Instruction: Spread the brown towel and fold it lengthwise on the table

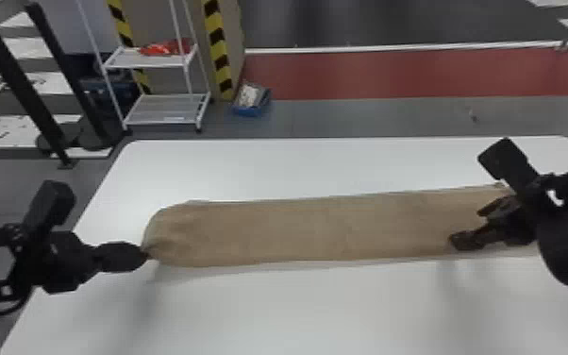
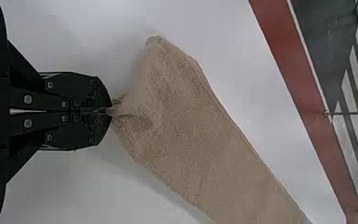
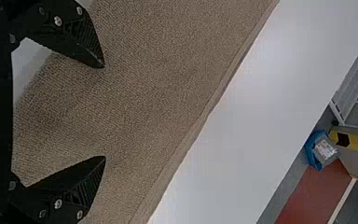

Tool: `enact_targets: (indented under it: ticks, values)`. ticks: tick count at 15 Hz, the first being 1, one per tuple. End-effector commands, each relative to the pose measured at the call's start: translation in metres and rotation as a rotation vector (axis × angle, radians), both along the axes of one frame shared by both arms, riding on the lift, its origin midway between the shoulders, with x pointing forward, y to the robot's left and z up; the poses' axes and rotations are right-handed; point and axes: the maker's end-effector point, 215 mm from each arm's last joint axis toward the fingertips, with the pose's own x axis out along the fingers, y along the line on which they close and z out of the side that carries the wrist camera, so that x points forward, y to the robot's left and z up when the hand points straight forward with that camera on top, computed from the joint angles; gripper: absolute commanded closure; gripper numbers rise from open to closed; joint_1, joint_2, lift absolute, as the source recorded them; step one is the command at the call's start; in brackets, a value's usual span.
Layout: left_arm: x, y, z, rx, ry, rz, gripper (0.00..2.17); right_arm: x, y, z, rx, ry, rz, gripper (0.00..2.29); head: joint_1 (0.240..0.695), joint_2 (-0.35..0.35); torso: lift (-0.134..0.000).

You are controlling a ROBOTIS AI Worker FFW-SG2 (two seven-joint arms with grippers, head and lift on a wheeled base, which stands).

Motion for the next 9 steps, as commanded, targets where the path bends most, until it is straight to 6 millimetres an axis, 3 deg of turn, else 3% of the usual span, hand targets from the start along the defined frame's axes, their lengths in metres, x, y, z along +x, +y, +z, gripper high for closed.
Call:
enact_targets:
  ticks: [1,9]
  values:
    - [-0.003,0.004,0.002,0.06,0.0,-0.055,1.84,-0.001,-0.004,-0.001,-0.02,0.002,0.001,0.22,0.695,0.096,-0.124]
    - [-0.016,0.011,0.001,0.182,0.01,-0.198,1.83,-0.004,-0.018,-0.006,-0.056,0.011,-0.007,0.22,0.695,0.086,-0.124]
